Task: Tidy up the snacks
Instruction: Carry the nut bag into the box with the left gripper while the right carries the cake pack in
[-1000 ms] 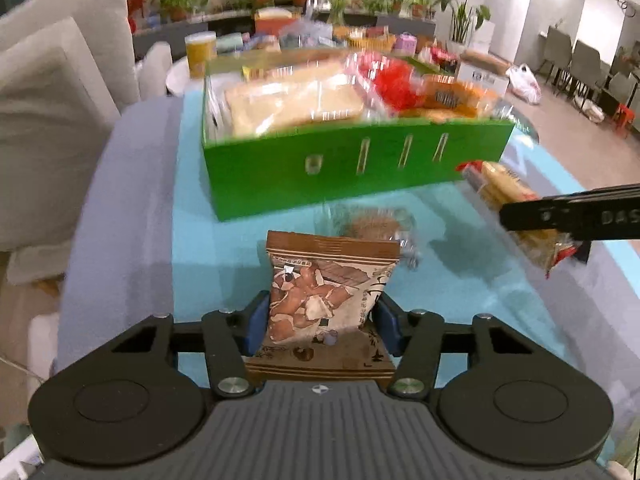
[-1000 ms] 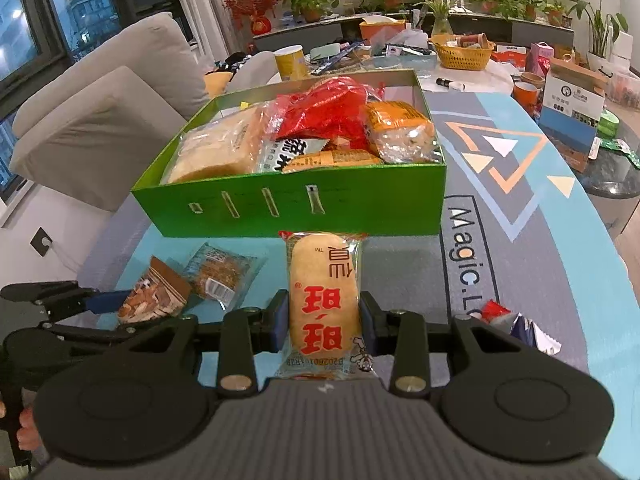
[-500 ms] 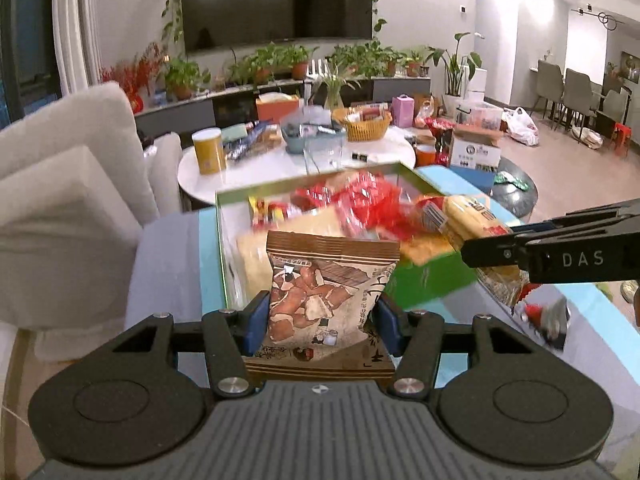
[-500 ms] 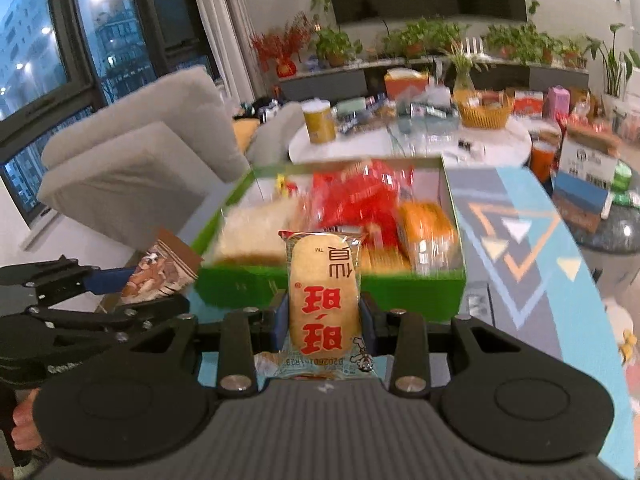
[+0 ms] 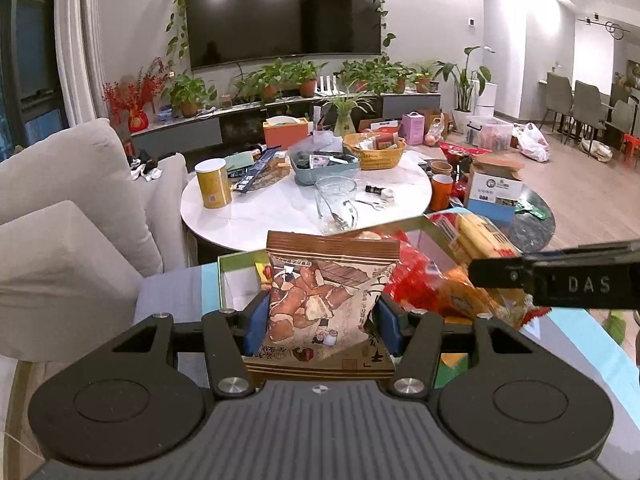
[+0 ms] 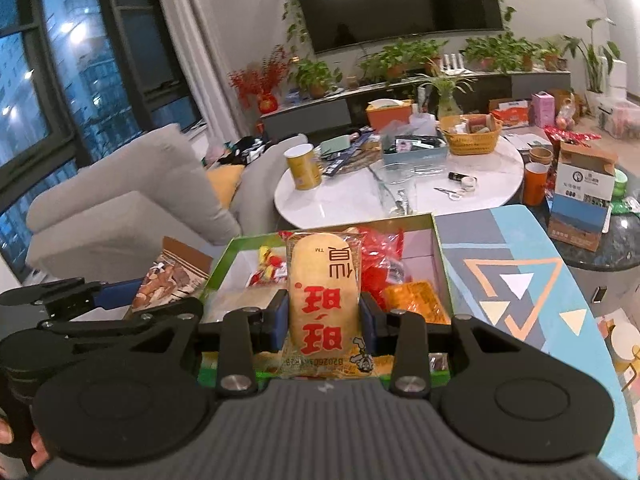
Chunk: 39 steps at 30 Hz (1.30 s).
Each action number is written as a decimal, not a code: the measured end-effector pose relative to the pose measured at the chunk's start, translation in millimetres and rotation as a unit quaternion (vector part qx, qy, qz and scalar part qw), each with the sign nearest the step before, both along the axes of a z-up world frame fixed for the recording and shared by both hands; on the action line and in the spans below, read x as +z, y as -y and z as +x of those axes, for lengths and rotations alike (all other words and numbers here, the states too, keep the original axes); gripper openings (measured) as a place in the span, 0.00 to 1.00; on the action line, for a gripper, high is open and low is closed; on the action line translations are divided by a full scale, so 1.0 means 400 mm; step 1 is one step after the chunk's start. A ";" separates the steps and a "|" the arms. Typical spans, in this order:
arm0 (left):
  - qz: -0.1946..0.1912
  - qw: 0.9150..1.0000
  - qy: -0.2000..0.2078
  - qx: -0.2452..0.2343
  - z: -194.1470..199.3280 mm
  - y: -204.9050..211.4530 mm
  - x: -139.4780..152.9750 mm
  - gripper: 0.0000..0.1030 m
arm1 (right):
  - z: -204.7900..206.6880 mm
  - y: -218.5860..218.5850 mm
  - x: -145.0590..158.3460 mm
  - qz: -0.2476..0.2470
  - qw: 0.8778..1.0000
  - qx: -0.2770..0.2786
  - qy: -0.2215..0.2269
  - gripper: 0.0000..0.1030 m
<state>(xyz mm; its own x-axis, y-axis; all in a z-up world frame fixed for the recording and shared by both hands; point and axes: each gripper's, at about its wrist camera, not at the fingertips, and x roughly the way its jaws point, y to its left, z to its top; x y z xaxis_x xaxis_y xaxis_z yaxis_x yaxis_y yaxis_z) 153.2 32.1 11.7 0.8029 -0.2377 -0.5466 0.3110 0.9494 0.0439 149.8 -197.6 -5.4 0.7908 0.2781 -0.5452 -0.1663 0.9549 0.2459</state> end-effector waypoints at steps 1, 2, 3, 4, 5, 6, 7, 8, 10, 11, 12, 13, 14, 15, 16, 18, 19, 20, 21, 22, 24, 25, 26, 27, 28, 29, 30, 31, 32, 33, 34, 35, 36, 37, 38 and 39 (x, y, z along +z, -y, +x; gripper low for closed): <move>0.000 1.000 -0.002 0.002 0.017 0.001 -0.002 0.50 | 0.010 0.000 -0.003 0.000 1.000 -0.002 -0.001 0.43; -0.001 1.000 -0.003 0.004 0.030 0.002 -0.004 0.50 | 0.018 -0.003 -0.006 -0.002 1.000 -0.003 -0.002 0.42; -0.001 1.000 -0.005 0.006 0.044 0.002 -0.006 0.50 | 0.027 -0.005 -0.012 -0.004 1.000 -0.004 -0.004 0.43; -0.001 1.000 -0.008 0.007 0.058 0.003 -0.010 0.50 | 0.034 -0.005 -0.017 -0.005 1.000 -0.004 -0.007 0.43; -0.002 1.000 -0.011 0.009 0.072 0.004 -0.014 0.50 | 0.045 -0.007 -0.024 -0.005 1.000 -0.004 -0.010 0.43; -0.002 1.000 -0.012 0.010 0.085 0.005 -0.017 0.50 | 0.051 -0.007 -0.028 -0.006 1.000 -0.005 -0.013 0.43; -0.001 1.000 -0.015 0.011 0.097 0.006 -0.022 0.50 | 0.058 -0.009 -0.033 -0.006 1.000 -0.006 -0.015 0.43; -0.001 1.000 -0.018 0.012 0.111 0.007 -0.028 0.50 | 0.068 -0.010 -0.040 -0.006 1.000 -0.006 -0.019 0.43; 0.000 1.000 -0.023 0.014 0.131 0.006 -0.037 0.50 | 0.079 -0.011 -0.049 -0.005 1.000 -0.006 -0.024 0.43; 0.000 0.999 -0.027 0.017 0.143 0.006 -0.044 0.50 | 0.086 -0.011 -0.051 -0.005 1.000 -0.006 -0.027 0.43; 0.000 0.999 -0.030 0.018 0.154 0.006 -0.048 0.50 | 0.090 -0.012 -0.054 -0.006 1.000 -0.006 -0.028 0.43; 0.000 0.999 -0.033 0.019 0.166 0.005 -0.053 0.50 | 0.096 -0.014 -0.058 -0.007 1.000 -0.006 -0.030 0.43; 0.000 0.999 -0.036 0.020 0.178 0.003 -0.060 0.50 | 0.102 -0.015 -0.061 -0.008 0.999 -0.006 -0.031 0.43; 0.000 0.999 -0.038 0.022 0.190 0.004 -0.065 0.50 | 0.105 -0.016 -0.064 -0.009 0.999 -0.006 -0.032 0.43; -0.001 0.999 -0.042 0.024 0.200 0.003 -0.071 0.50 | 0.109 -0.017 -0.067 -0.010 0.999 -0.007 -0.033 0.43; -0.002 0.998 -0.048 0.027 0.221 0.001 -0.083 0.50 | 0.114 -0.020 -0.072 -0.012 0.999 -0.008 -0.035 0.43; -0.004 0.998 -0.049 0.029 0.230 0.000 -0.088 0.51 | 0.117 -0.020 -0.075 -0.013 0.999 -0.008 -0.036 0.43; -0.005 0.998 -0.049 0.030 0.240 -0.002 -0.092 0.51 | 0.119 -0.020 -0.078 -0.013 0.999 -0.009 -0.038 0.43; -0.006 0.998 -0.049 0.032 0.247 -0.003 -0.098 0.51 | 0.121 -0.020 -0.081 -0.012 0.999 -0.010 -0.039 0.43; -0.007 0.998 -0.048 0.034 0.254 -0.003 -0.104 0.51 | 0.122 -0.020 -0.085 -0.012 0.999 -0.012 -0.039 0.43; -0.010 0.998 -0.054 0.041 0.271 -0.007 -0.117 0.52 | 0.126 -0.023 -0.093 -0.017 0.999 -0.015 -0.041 0.44; -0.016 0.997 -0.064 0.044 0.280 -0.012 -0.124 0.52 | 0.127 -0.024 -0.096 -0.017 0.999 -0.017 -0.044 0.47; -0.024 0.996 -0.071 0.046 0.285 -0.019 -0.128 0.52 | 0.131 -0.025 -0.097 -0.013 0.999 -0.018 -0.045 0.50; -0.032 0.995 -0.076 0.048 0.286 -0.027 -0.130 0.52 | 0.127 -0.022 -0.096 -0.007 0.999 -0.019 -0.044 0.57; -0.038 0.995 -0.078 0.050 0.284 -0.033 -0.131 0.52 | 0.122 -0.020 -0.092 -0.005 0.999 -0.021 -0.041 0.63; -0.042 0.995 -0.078 0.052 0.281 -0.040 -0.130 0.52 | 0.118 -0.020 -0.088 -0.006 0.999 -0.025 -0.036 0.64; -0.043 0.995 -0.076 0.055 0.276 -0.045 -0.127 0.52 | 0.111 -0.020 -0.082 -0.010 0.999 -0.028 -0.031 0.65; -0.044 0.995 -0.074 0.056 0.272 -0.048 -0.125 0.53 | 0.109 -0.019 -0.077 -0.015 0.999 -0.031 -0.026 0.66; -0.044 0.995 -0.071 0.056 0.263 -0.052 -0.121 0.53 | 0.104 -0.018 -0.072 -0.018 0.999 -0.032 -0.022 0.66; -0.046 0.995 -0.069 0.056 0.255 -0.055 -0.117 0.55 | 0.098 -0.015 -0.067 -0.017 0.999 -0.033 -0.019 0.66; -0.047 0.995 -0.067 0.056 0.246 -0.056 -0.113 0.56 | 0.100 -0.014 -0.064 -0.015 0.999 -0.033 -0.019 0.66; -0.048 0.995 -0.065 0.055 0.235 -0.058 -0.108 0.57 | 0.093 -0.011 -0.061 -0.011 0.999 -0.034 -0.020 0.66; -0.048 0.995 -0.064 0.053 0.227 -0.059 -0.105 0.57 | 0.087 -0.008 -0.058 -0.010 0.999 -0.034 -0.020 0.66; -0.048 0.996 -0.062 0.051 0.214 -0.059 -0.101 0.58 | 0.079 -0.005 -0.055 -0.010 0.999 -0.035 -0.021 0.66; -0.048 0.996 -0.062 0.047 0.198 -0.059 -0.098 0.59 | 0.074 -0.003 -0.054 -0.012 0.999 -0.036 -0.021 0.66; -0.047 0.996 -0.062 0.043 0.188 -0.059 -0.096 0.60 | 0.069 0.001 -0.051 -0.013 0.999 -0.038 -0.021 0.66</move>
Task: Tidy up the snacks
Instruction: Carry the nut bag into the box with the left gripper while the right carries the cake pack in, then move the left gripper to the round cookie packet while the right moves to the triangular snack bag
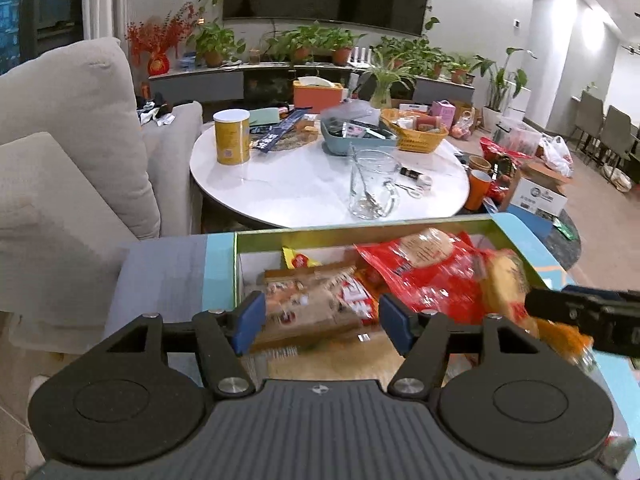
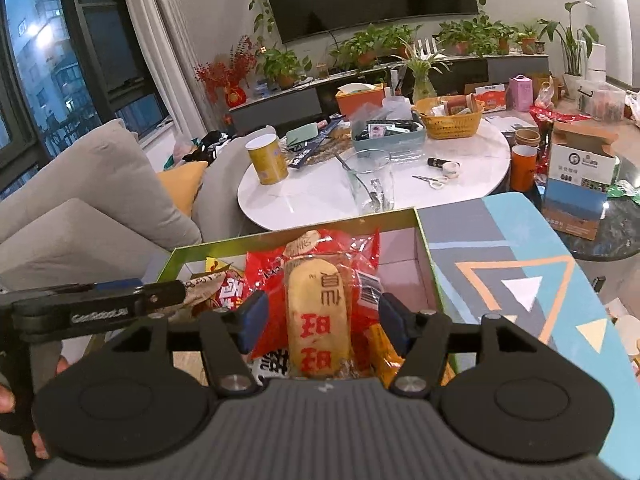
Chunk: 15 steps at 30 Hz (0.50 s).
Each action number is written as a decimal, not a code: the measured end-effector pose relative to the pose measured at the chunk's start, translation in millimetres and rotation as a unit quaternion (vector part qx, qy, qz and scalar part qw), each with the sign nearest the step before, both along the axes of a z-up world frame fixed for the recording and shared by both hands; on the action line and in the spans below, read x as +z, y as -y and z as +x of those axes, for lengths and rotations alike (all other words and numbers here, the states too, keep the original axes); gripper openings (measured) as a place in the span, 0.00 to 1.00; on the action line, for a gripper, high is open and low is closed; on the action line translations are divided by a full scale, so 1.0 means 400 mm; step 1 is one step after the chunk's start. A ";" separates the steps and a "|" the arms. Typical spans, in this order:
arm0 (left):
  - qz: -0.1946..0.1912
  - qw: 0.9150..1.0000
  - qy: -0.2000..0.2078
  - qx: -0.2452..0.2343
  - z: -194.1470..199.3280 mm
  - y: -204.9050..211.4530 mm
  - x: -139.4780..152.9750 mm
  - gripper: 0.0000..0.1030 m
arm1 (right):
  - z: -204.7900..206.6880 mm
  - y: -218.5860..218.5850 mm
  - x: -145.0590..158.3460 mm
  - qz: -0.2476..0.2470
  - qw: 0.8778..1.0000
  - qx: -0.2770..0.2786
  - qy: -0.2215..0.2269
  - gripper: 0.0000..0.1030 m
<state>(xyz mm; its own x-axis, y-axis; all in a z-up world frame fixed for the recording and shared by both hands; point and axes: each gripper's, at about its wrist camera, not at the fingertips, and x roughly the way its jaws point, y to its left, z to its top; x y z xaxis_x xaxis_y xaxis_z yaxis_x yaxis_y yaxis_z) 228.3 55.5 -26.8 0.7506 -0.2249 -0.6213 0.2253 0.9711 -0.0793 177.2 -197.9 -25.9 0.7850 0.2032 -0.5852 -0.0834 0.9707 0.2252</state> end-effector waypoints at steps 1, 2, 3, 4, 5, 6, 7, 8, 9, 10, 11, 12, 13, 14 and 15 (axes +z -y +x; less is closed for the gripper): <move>0.002 1.000 0.000 -0.006 -0.015 0.001 0.002 0.61 | -0.006 0.003 0.001 -0.001 1.000 -0.001 0.000 0.67; 0.005 1.000 0.001 -0.008 -0.024 0.003 0.005 0.61 | -0.014 0.007 0.003 -0.001 1.000 -0.002 0.000 0.67; 0.008 1.000 0.002 -0.009 -0.037 0.004 0.006 0.61 | -0.020 0.013 0.004 0.000 1.000 -0.004 0.000 0.68; 0.010 1.000 0.002 -0.010 -0.049 0.005 0.008 0.61 | -0.026 0.017 0.006 0.000 1.000 -0.006 0.000 0.69; 0.011 1.000 0.002 -0.012 -0.064 0.005 0.010 0.61 | -0.035 0.023 0.008 0.000 1.000 -0.007 0.000 0.69; 0.011 1.000 0.002 -0.014 -0.076 0.005 0.012 0.61 | -0.041 0.027 0.010 0.000 1.000 -0.007 0.000 0.69; 0.010 1.000 0.001 -0.017 -0.090 0.005 0.015 0.61 | -0.047 0.031 0.012 -0.001 1.000 -0.007 -0.001 0.70; 0.009 1.000 0.001 -0.019 -0.106 0.005 0.018 0.61 | -0.057 0.036 0.013 -0.002 1.000 -0.007 -0.001 0.70; 0.008 1.000 0.002 -0.020 -0.120 0.004 0.021 0.61 | -0.065 0.041 0.015 -0.003 1.000 -0.008 0.000 0.70; 0.007 1.000 0.003 -0.022 -0.134 0.002 0.024 0.61 | -0.071 0.047 0.015 -0.005 1.000 -0.009 -0.001 0.70; 0.006 1.000 0.005 -0.027 -0.154 0.002 0.026 0.61 | -0.079 0.054 0.016 -0.007 1.000 -0.010 -0.001 0.70; 0.007 0.999 0.006 -0.033 -0.171 0.003 0.027 0.62 | -0.087 0.062 0.016 -0.009 1.000 -0.011 -0.003 0.71; 0.008 0.999 0.006 -0.038 -0.184 0.007 0.028 0.62 | -0.093 0.070 0.014 -0.011 1.000 -0.012 -0.004 0.71; 0.011 0.999 0.006 -0.046 -0.202 0.009 0.026 0.63 | -0.101 0.080 0.012 -0.013 1.000 -0.014 -0.006 0.71; 0.015 0.998 0.005 -0.053 -0.215 0.011 0.022 0.65 | -0.107 0.088 0.009 -0.017 1.000 -0.016 -0.008 0.72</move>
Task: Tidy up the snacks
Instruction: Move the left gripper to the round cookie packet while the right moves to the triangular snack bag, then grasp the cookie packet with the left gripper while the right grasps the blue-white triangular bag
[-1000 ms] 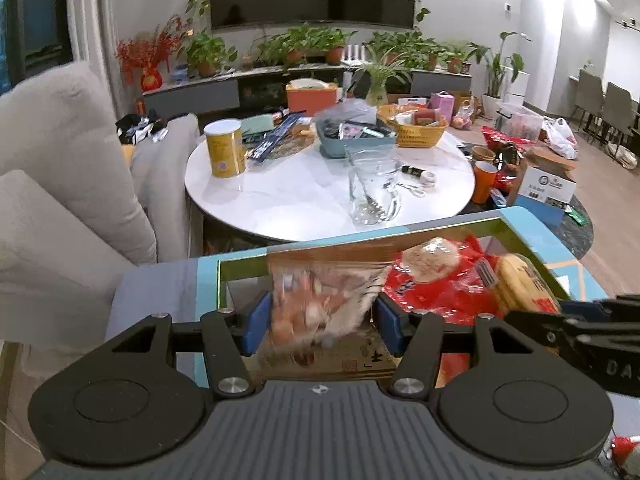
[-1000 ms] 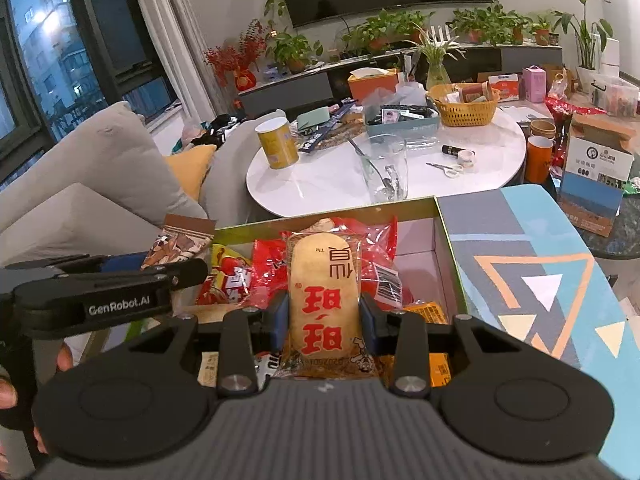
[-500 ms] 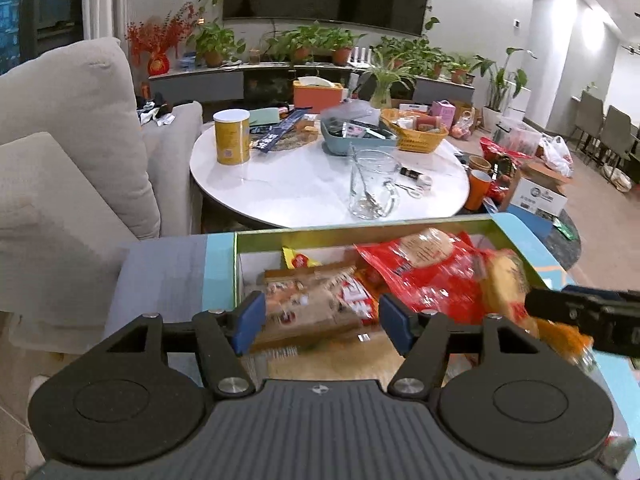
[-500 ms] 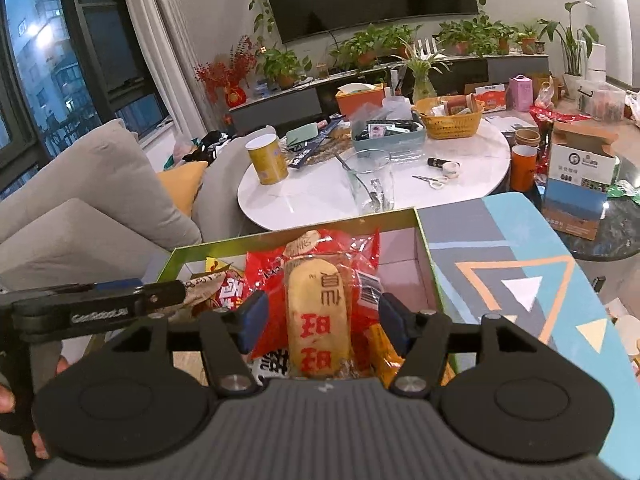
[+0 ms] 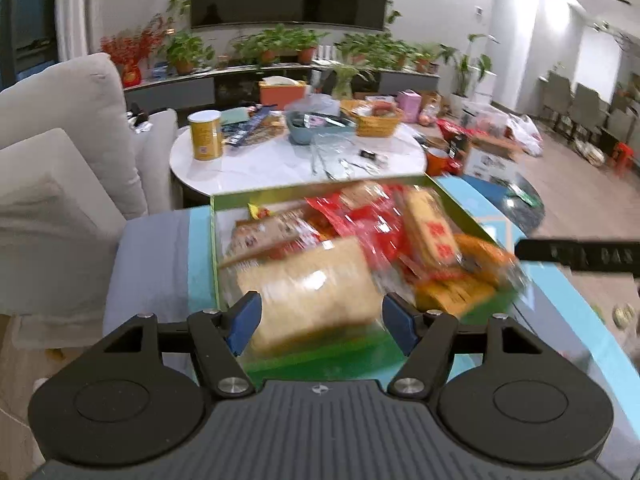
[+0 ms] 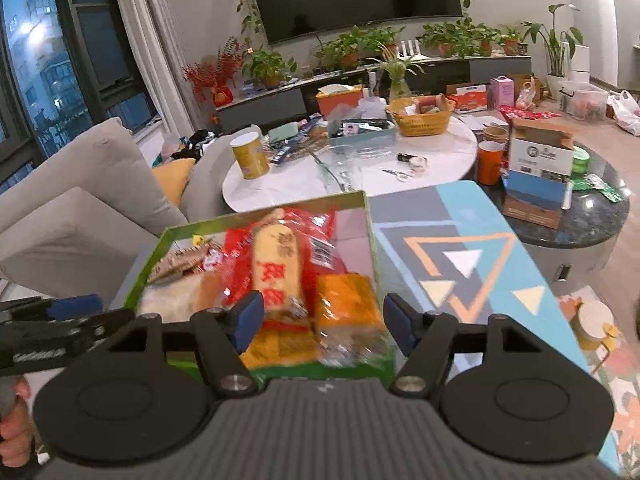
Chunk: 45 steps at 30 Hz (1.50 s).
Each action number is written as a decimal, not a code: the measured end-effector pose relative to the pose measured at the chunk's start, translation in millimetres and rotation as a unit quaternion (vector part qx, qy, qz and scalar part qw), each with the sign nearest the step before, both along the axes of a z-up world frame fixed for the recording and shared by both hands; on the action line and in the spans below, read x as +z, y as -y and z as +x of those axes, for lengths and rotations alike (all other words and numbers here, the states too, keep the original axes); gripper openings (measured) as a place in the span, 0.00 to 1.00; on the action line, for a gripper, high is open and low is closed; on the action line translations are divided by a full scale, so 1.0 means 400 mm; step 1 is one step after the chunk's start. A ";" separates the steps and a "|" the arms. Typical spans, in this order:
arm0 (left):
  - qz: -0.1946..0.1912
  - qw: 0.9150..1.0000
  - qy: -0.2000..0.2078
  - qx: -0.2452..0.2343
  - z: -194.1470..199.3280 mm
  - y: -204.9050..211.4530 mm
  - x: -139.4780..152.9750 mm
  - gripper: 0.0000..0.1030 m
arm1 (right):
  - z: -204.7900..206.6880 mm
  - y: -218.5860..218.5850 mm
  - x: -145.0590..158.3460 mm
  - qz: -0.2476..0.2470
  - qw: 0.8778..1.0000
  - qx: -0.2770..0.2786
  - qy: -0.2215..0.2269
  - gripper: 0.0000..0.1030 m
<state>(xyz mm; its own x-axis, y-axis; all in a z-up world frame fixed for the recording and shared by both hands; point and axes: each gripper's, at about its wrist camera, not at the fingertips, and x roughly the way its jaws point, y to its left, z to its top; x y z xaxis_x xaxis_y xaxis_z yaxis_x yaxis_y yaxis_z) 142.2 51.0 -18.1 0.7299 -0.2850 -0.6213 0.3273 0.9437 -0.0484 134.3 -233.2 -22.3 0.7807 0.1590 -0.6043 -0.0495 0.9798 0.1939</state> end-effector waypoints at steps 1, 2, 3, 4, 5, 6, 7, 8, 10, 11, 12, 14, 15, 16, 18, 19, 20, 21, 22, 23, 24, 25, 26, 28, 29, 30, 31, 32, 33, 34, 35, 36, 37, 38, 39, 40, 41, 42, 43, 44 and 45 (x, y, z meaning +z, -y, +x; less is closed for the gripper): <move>0.007 1.000 -0.001 -0.005 -0.016 0.005 -0.007 0.66 | -0.006 0.009 -0.004 -0.005 1.000 -0.001 -0.003 0.72; 0.016 1.000 -0.002 -0.009 -0.030 0.011 -0.017 0.66 | -0.014 0.020 -0.010 -0.011 1.000 -0.003 -0.008 0.72; 0.025 1.000 -0.004 -0.013 -0.043 0.018 -0.027 0.66 | -0.021 0.030 -0.017 -0.016 1.000 -0.005 -0.013 0.73; 0.034 0.999 -0.006 -0.017 -0.053 0.025 -0.037 0.66 | -0.026 0.038 -0.024 -0.021 1.000 -0.006 -0.019 0.73; 0.041 0.999 -0.009 -0.021 -0.064 0.032 -0.050 0.66 | -0.030 0.048 -0.034 -0.026 0.999 -0.009 -0.027 0.73; 0.048 0.998 -0.013 -0.024 -0.070 0.037 -0.062 0.66 | -0.035 0.060 -0.045 -0.029 0.999 -0.012 -0.035 0.73; 0.054 0.998 -0.019 -0.027 -0.074 0.045 -0.076 0.66 | -0.039 0.070 -0.057 -0.032 0.998 -0.016 -0.043 0.73; 0.059 0.998 -0.026 -0.028 -0.076 0.051 -0.090 0.66 | -0.044 0.078 -0.068 -0.033 0.998 -0.019 -0.051 0.73; 0.068 0.997 -0.039 -0.024 -0.078 0.063 -0.114 0.66 | -0.055 0.091 -0.085 -0.034 0.997 -0.023 -0.062 0.73; 0.070 0.996 -0.045 -0.021 -0.077 0.068 -0.124 0.66 | -0.061 0.097 -0.093 -0.034 0.997 -0.024 -0.067 0.73; 0.068 0.996 -0.049 -0.022 -0.080 0.069 -0.130 0.66 | -0.070 0.099 -0.102 -0.033 0.997 -0.025 -0.071 0.73; 0.057 0.996 -0.059 -0.029 -0.085 0.075 -0.144 0.66 | -0.085 0.103 -0.116 -0.030 0.996 -0.025 -0.078 0.73; 0.054 0.996 -0.063 -0.031 -0.087 0.080 -0.149 0.66 | -0.092 0.103 -0.124 -0.029 0.996 -0.024 -0.081 0.74; 0.055 0.996 -0.066 -0.031 -0.089 0.084 -0.154 0.66 | -0.108 0.105 -0.128 -0.028 0.996 -0.024 -0.083 0.84; 0.062 0.995 -0.068 -0.029 -0.095 0.094 -0.168 0.66 | -0.123 0.106 -0.140 -0.033 0.996 -0.026 -0.081 0.93; 0.066 0.995 -0.069 -0.027 -0.093 0.099 -0.173 0.66 | -0.129 0.106 -0.145 -0.039 0.996 -0.028 -0.080 0.93; 0.069 0.995 -0.071 -0.024 -0.091 0.104 -0.179 0.67 | -0.133 0.106 -0.150 -0.045 0.995 -0.029 -0.082 0.93; 0.067 0.995 -0.074 -0.024 -0.089 0.107 -0.183 0.67 | -0.135 0.107 -0.156 -0.049 0.995 -0.030 -0.084 0.93; 0.063 0.995 -0.075 -0.023 -0.093 0.108 -0.186 0.67 | -0.138 0.108 -0.160 -0.049 0.995 -0.031 -0.086 0.93; 0.059 0.995 -0.076 -0.021 -0.089 0.109 -0.188 0.67 | -0.140 0.108 -0.165 -0.048 0.994 -0.030 -0.088 0.93; 0.055 0.995 -0.076 -0.018 -0.085 0.111 -0.189 0.67 | -0.142 0.108 -0.169 -0.046 0.994 -0.029 -0.091 0.93; 0.053 0.996 -0.076 -0.015 -0.080 0.112 -0.190 0.68 | -0.142 0.108 -0.174 -0.043 0.994 -0.029 -0.094 0.93; 0.050 0.996 -0.078 -0.011 -0.076 0.114 -0.190 0.69 | -0.144 0.108 -0.177 -0.042 0.994 -0.029 -0.096 0.93; 0.048 0.995 -0.082 -0.005 -0.066 0.121 -0.192 0.70 | -0.146 0.107 -0.184 -0.040 0.994 -0.030 -0.098 0.93; 0.047 0.995 -0.084 -0.003 -0.064 0.123 -0.193 0.70 | -0.148 0.107 -0.187 -0.038 0.994 -0.030 -0.099 0.93; 0.045 0.995 -0.086 -0.002 -0.062 0.125 -0.194 0.70 | -0.150 0.106 -0.190 -0.035 0.994 -0.030 -0.100 0.93; 0.040 0.995 -0.091 0.001 -0.060 0.124 -0.197 0.70 | -0.150 0.106 -0.193 -0.033 0.994 -0.030 -0.102 0.93; 0.036 0.995 -0.095 0.003 -0.058 0.124 -0.199 0.70 | -0.150 0.105 -0.196 -0.034 0.994 -0.031 -0.102 0.93; 0.032 0.995 -0.098 0.005 -0.056 0.123 -0.201 0.70 | -0.150 0.103 -0.200 -0.036 0.993 -0.032 -0.103 0.93; 0.028 0.994 -0.101 0.008 -0.056 0.122 -0.204 0.70 | -0.150 0.102 -0.202 -0.038 0.993 -0.033 -0.104 0.93; 0.025 0.994 -0.103 0.010 -0.055 0.121 -0.206 0.70 | -0.150 0.100 -0.206 -0.038 0.993 -0.034 -0.104 0.93; 0.023 0.994 -0.104 0.011 -0.054 0.121 -0.208 0.70 | -0.149 0.099 -0.209 -0.039 0.993 -0.036 -0.104 0.93; 0.022 0.994 -0.106 0.013 -0.054 0.121 -0.210 0.70 | -0.150 0.097 -0.213 -0.042 0.993 -0.037 -0.104 0.93; 0.021 0.994 -0.108 0.015 -0.055 0.122 -0.211 0.70 | -0.150 0.095 -0.214 -0.048 0.993 -0.037 -0.101 0.93; 0.021 0.994 -0.107 0.016 -0.056 0.123 -0.210 0.70 | -0.150 0.091 -0.215 -0.054 0.993 -0.036 -0.099 0.93; 0.021 0.994 -0.107 0.018 -0.057 0.123 -0.209 0.70 | -0.150 0.087 -0.216 -0.060 0.993 -0.035 -0.098 0.93; 0.021 0.994 -0.107 0.021 -0.058 0.124 -0.206 0.70 | -0.151 0.085 -0.218 -0.065 0.993 -0.034 -0.097 0.93; 0.020 0.994 -0.107 0.022 -0.060 0.124 -0.203 0.70 | -0.152 0.083 -0.219 -0.069 0.992 -0.034 -0.095 0.93; 0.017 0.994 -0.106 0.023 -0.061 0.123 -0.199 0.70 | -0.152 0.084 -0.220 -0.071 0.993 -0.035 -0.093 0.90; 0.015 0.994 -0.106 0.022 -0.062 0.123 -0.195 0.70 | -0.153 0.084 -0.220 -0.074 0.993 -0.036 -0.090 0.89; 0.013 0.994 -0.106 0.022 -0.063 0.123 -0.192 0.70 | -0.153 0.084 -0.219 -0.079 0.992 -0.039 -0.087 0.85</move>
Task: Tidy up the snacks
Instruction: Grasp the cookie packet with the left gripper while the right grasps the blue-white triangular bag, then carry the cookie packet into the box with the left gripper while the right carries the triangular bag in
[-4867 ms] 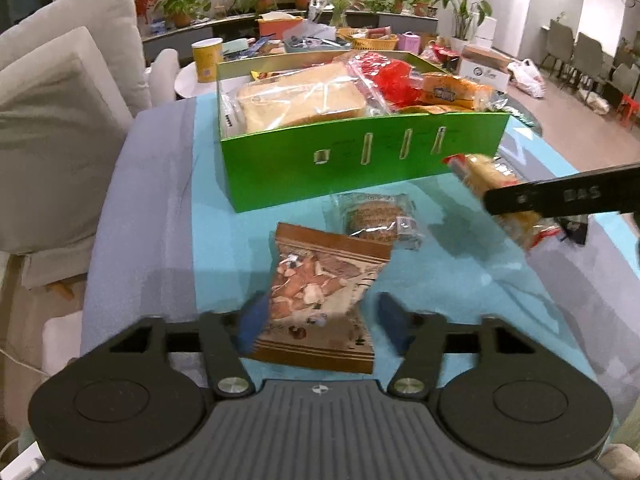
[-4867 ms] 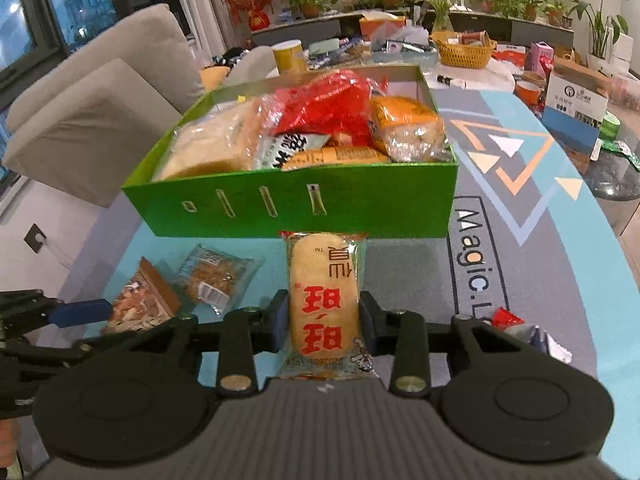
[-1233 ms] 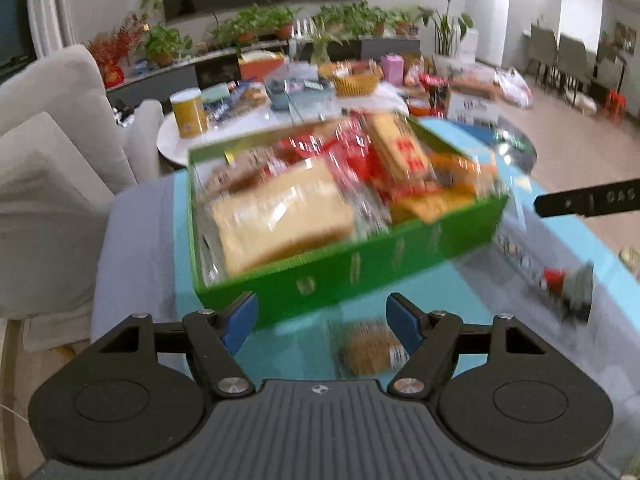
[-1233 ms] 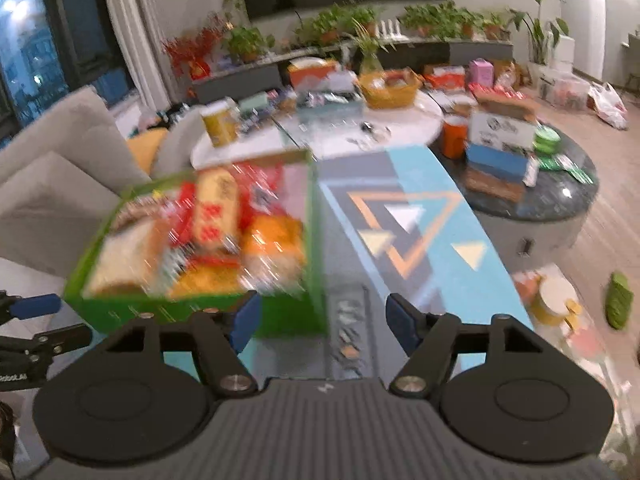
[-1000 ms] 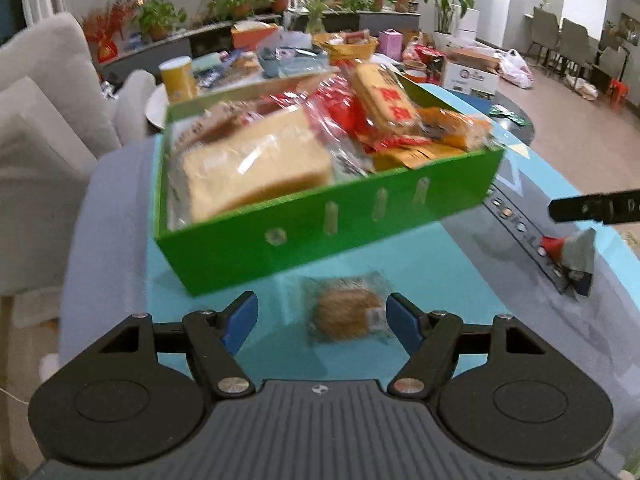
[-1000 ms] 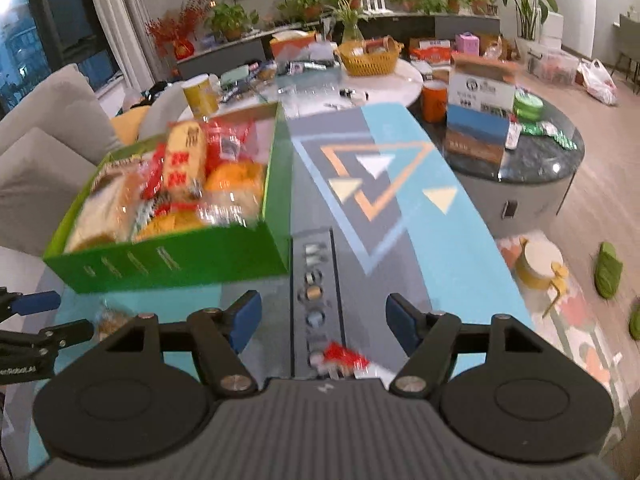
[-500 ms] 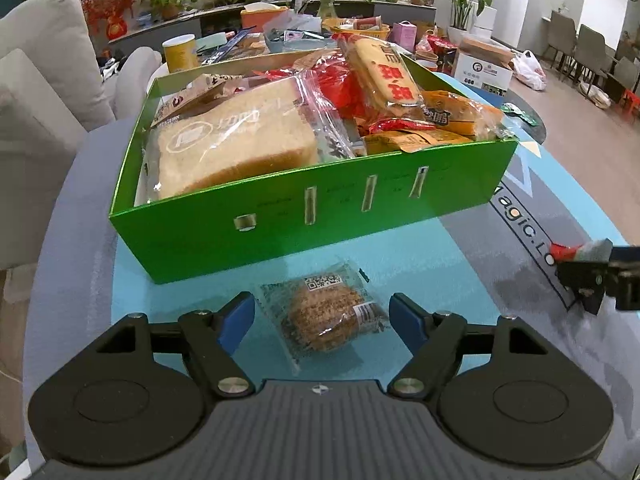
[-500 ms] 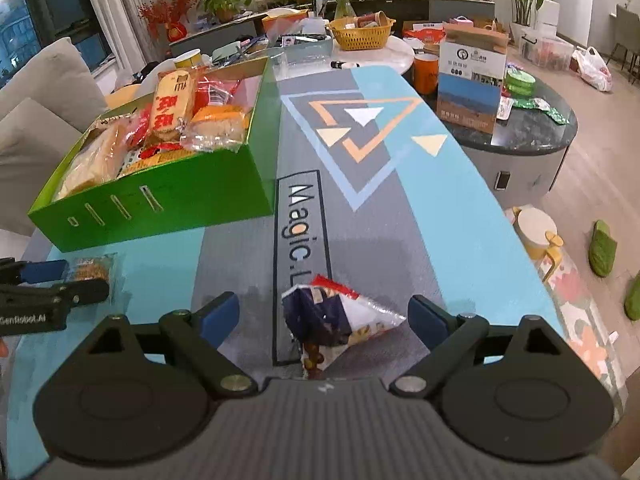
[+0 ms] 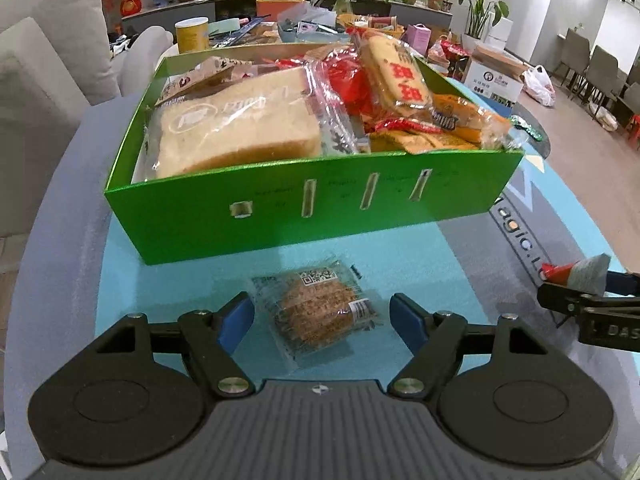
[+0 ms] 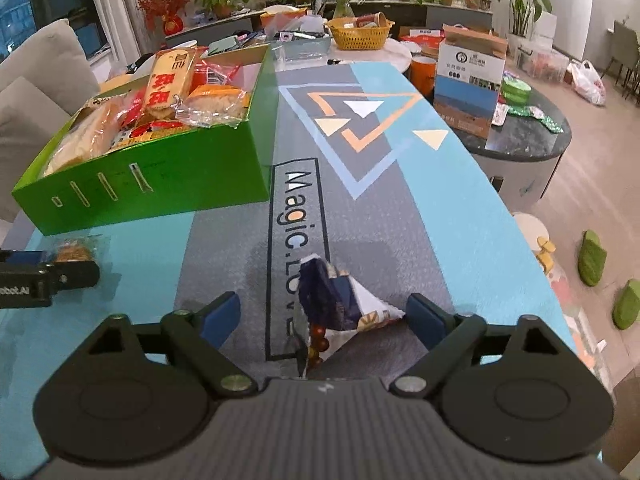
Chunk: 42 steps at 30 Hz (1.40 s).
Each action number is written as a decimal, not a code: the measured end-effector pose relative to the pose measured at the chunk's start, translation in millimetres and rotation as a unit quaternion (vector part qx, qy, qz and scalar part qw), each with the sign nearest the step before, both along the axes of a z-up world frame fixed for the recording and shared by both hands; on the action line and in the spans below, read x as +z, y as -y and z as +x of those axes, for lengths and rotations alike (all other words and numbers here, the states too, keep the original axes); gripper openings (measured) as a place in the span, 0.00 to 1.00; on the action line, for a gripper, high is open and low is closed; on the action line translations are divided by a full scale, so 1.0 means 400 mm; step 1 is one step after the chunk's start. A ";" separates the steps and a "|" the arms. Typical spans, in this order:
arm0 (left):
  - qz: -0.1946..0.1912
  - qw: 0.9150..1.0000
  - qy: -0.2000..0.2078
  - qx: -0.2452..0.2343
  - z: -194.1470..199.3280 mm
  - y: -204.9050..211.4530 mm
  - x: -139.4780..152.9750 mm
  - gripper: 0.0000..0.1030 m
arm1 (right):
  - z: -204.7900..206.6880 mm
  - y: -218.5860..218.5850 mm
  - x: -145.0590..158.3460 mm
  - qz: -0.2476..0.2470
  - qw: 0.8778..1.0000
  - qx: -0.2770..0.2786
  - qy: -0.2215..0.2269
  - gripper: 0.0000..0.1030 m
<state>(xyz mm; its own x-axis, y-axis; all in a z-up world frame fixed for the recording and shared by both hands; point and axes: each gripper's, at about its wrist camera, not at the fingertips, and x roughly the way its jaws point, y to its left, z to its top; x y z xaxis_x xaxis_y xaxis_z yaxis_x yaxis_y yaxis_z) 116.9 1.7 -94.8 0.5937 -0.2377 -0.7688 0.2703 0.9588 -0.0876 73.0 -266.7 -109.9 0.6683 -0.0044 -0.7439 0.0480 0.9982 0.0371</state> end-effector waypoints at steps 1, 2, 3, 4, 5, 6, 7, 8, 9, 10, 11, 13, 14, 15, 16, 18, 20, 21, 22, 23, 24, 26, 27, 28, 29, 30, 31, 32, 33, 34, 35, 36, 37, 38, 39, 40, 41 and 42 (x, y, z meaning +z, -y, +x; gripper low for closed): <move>-0.003 1.000 0.000 0.000 0.000 0.000 0.003 0.70 | -0.001 0.001 0.001 -0.005 1.000 -0.001 0.002 0.79; -0.004 1.000 0.000 0.000 0.000 -0.001 0.005 0.70 | -0.002 0.001 0.002 -0.010 1.000 -0.002 0.005 0.74; -0.004 1.000 0.000 0.001 0.002 -0.001 0.005 0.70 | -0.003 0.002 0.004 -0.015 1.000 -0.003 0.007 0.65; -0.003 1.000 -0.002 0.002 0.005 0.000 0.003 0.70 | -0.003 0.004 0.005 -0.014 1.000 -0.001 0.008 0.65; -0.001 1.000 -0.006 0.005 0.007 0.000 0.000 0.70 | -0.003 0.006 0.006 -0.008 1.000 0.000 0.008 0.64; -0.004 1.000 -0.008 0.006 0.009 0.000 -0.003 0.71 | -0.004 0.008 0.007 -0.003 1.000 0.001 0.009 0.63; -0.007 1.000 -0.010 0.006 0.011 0.000 -0.006 0.71 | -0.005 0.007 0.009 0.001 1.000 0.004 0.009 0.63; -0.006 1.000 -0.012 0.006 0.012 0.002 -0.009 0.71 | -0.005 0.007 0.009 0.005 1.000 0.006 0.010 0.63; -0.004 1.000 -0.013 0.005 0.013 0.005 -0.012 0.71 | -0.005 0.005 0.011 0.013 1.000 0.010 0.010 0.63; 0.001 1.000 -0.012 0.004 0.013 0.010 -0.015 0.71 | -0.006 0.003 0.014 0.021 1.000 0.015 0.010 0.63; 0.006 1.000 -0.008 0.002 0.011 0.014 -0.016 0.71 | -0.007 -0.002 0.017 0.028 0.999 0.019 0.011 0.63; 0.017 1.000 -0.002 -0.003 0.009 0.024 -0.019 0.72 | -0.008 -0.015 0.024 0.037 0.999 0.031 0.014 0.63; 0.021 1.000 0.000 -0.004 0.008 0.028 -0.021 0.73 | -0.008 -0.022 0.027 0.037 0.999 0.036 0.015 0.63; 0.025 1.000 0.001 -0.003 0.008 0.032 -0.023 0.73 | -0.009 -0.030 0.030 0.036 0.998 0.042 0.017 0.63; 0.028 1.000 0.003 -0.003 0.007 0.034 -0.024 0.74 | -0.011 -0.038 0.032 0.036 0.998 0.048 0.019 0.63; 0.033 0.999 0.006 -0.002 0.008 0.040 -0.026 0.74 | -0.013 -0.051 0.033 0.037 0.998 0.056 0.020 0.63; 0.040 0.999 0.009 -0.002 0.010 0.046 -0.028 0.75 | -0.014 -0.060 0.030 0.036 0.997 0.061 0.019 0.63; 0.043 0.999 0.011 -0.003 0.011 0.049 -0.030 0.75 | -0.012 -0.063 0.028 0.035 0.997 0.063 0.018 0.63; 0.044 0.999 0.014 -0.005 0.011 0.051 -0.031 0.75 | -0.012 -0.065 0.024 0.034 0.997 0.064 0.016 0.63; 0.045 0.999 0.018 -0.006 0.009 0.051 -0.033 0.74 | -0.013 -0.067 0.021 0.032 0.997 0.065 0.015 0.63; 0.043 0.999 0.021 -0.006 0.006 0.049 -0.032 0.69 | -0.012 -0.068 0.017 0.030 0.997 0.066 0.012 0.63; 0.032 0.999 0.023 -0.008 0.001 0.041 -0.027 0.64 | -0.013 -0.068 0.012 0.027 0.998 0.063 0.010 0.64; 0.028 0.999 0.024 -0.007 -0.003 0.038 -0.023 0.58 | -0.014 -0.069 0.010 0.026 0.998 0.064 0.009 0.67; 0.024 0.999 0.028 -0.005 -0.006 0.032 -0.017 0.53 | -0.015 -0.070 0.009 0.023 0.997 0.067 0.009 0.72; 0.020 0.999 0.029 -0.004 -0.009 0.028 -0.011 0.53 | -0.016 -0.074 0.007 0.018 0.997 0.069 0.009 0.73; 0.017 1.000 0.025 -0.004 -0.009 0.025 -0.007 0.53 | -0.019 -0.077 0.006 0.013 0.997 0.072 0.009 0.74; 0.012 1.000 0.022 -0.004 -0.010 0.021 -0.006 0.52 | -0.020 -0.082 0.005 0.007 0.997 0.074 0.009 0.74; 0.010 1.000 0.022 -0.004 -0.013 0.019 -0.005 0.52 | -0.023 -0.085 0.004 0.002 0.997 0.076 0.011 0.73; 0.011 1.000 0.023 -0.005 -0.016 0.020 -0.004 0.51 | -0.025 -0.089 0.003 -0.001 0.997 0.077 0.012 0.73; 0.014 1.000 0.024 -0.005 -0.020 0.021 -0.004 0.50 | -0.027 -0.091 0.004 -0.003 0.997 0.078 0.014 0.66; 0.015 1.000 0.025 -0.006 -0.024 0.022 -0.003 0.50 | -0.028 -0.091 0.006 -0.004 0.997 0.077 0.015 0.62; 0.015 0.999 0.028 -0.007 -0.028 0.022 -0.001 0.50 | -0.028 -0.089 0.009 0.000 0.997 0.078 0.014 0.61; 0.015 0.999 0.030 -0.009 -0.033 0.023 0.001 0.50 | -0.028 -0.085 0.011 0.011 0.997 0.077 0.013 0.60; 0.015 0.999 0.033 -0.010 -0.039 0.023 0.005 0.49 | -0.027 -0.081 0.014 0.021 0.997 0.076 0.012 0.60; 0.016 0.999 0.037 -0.010 -0.043 0.022 0.007 0.46 | -0.028 -0.078 0.017 0.027 0.997 0.075 0.014 0.60; 0.016 0.999 0.037 -0.012 -0.046 0.021 0.010 0.46 | -0.029 -0.079 0.020 0.030 0.997 0.074 0.016 0.60; 0.013 0.999 0.038 -0.012 -0.050 0.018 0.015 0.46 | -0.029 -0.082 0.024 0.029 0.997 0.074 0.019 0.60; 0.011 0.999 0.040 -0.012 -0.052 0.017 0.019 0.46 | -0.029 -0.083 0.029 0.029 0.997 0.075 0.021 0.60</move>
